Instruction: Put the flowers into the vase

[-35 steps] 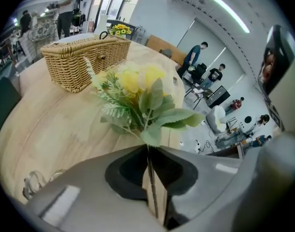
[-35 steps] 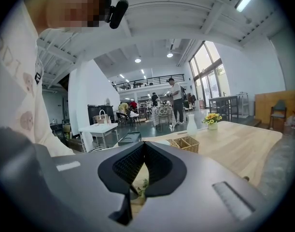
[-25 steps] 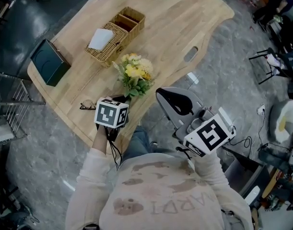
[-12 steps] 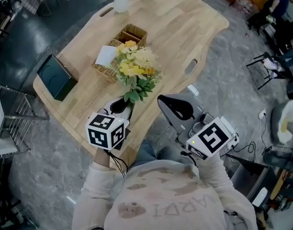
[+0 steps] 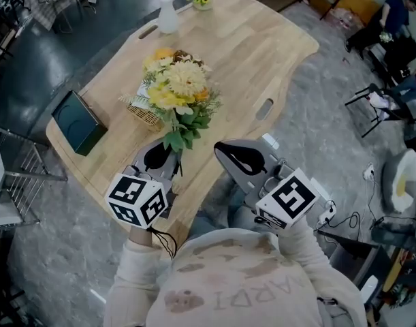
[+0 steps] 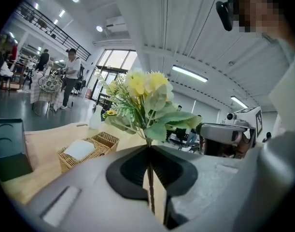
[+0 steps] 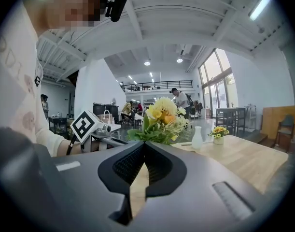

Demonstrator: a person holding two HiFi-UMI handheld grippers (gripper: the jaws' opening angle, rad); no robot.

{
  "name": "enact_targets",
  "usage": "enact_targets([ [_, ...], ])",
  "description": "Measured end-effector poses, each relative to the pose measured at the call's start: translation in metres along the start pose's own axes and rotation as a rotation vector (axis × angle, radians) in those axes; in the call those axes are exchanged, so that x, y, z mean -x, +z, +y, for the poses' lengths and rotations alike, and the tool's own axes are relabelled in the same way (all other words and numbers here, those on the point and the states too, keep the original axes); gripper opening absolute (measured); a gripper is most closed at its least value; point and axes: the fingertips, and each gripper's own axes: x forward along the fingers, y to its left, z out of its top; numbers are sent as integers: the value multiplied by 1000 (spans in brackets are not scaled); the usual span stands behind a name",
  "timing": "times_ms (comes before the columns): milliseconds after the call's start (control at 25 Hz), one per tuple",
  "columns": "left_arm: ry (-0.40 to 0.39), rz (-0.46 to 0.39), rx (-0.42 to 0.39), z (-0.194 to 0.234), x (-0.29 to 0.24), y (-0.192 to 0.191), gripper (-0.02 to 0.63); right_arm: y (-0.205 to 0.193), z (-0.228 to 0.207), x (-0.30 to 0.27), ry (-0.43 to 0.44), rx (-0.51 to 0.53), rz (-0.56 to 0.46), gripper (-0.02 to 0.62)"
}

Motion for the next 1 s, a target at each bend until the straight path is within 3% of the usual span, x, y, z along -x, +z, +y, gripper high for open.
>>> enact_targets([
  [240,85,-77,-19,-4,-21,25,19,8,-36,2,82,18,-36,26],
  [600,208,-215,-78,-27,-99,70,19,13,-130,24,189,47,-82,26],
  [840,291,-260,-119,-68,-164,103,19,21,-202,61,264,50,-108,26],
  [1000,325,-287,-125,-67,-180,106,19,13,-225,58,284,29,-123,26],
])
